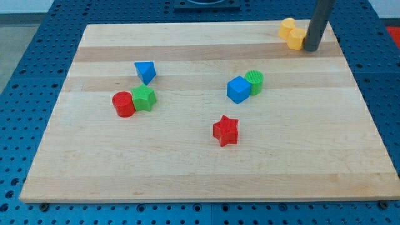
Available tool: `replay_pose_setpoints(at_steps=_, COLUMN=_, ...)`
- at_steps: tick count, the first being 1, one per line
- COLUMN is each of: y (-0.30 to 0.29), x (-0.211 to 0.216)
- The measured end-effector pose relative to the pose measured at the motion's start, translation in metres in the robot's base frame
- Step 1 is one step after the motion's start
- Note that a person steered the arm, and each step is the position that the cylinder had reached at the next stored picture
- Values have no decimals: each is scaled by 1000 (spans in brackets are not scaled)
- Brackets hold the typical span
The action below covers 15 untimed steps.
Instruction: Push the yellow heart above the red star
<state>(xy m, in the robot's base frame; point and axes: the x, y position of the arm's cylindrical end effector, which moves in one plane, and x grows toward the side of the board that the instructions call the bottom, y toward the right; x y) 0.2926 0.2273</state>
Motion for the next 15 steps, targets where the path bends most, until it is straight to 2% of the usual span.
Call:
replay_pose_setpoints(at_steps=2, y=-11, x=54)
replay_pose_setpoints(at_steps=5, y=-69, x=149)
replay_pose_setpoints(at_steps=6, y=-91, x=165)
replay_pose_setpoints(at_steps=10, y=-162, x=96)
replay_pose_setpoints(at_steps=13, y=-173, x=26)
replay_pose_setpoints(at_steps=14, y=-174, x=28)
replay_pose_setpoints(at_steps=15, y=-194, x=51)
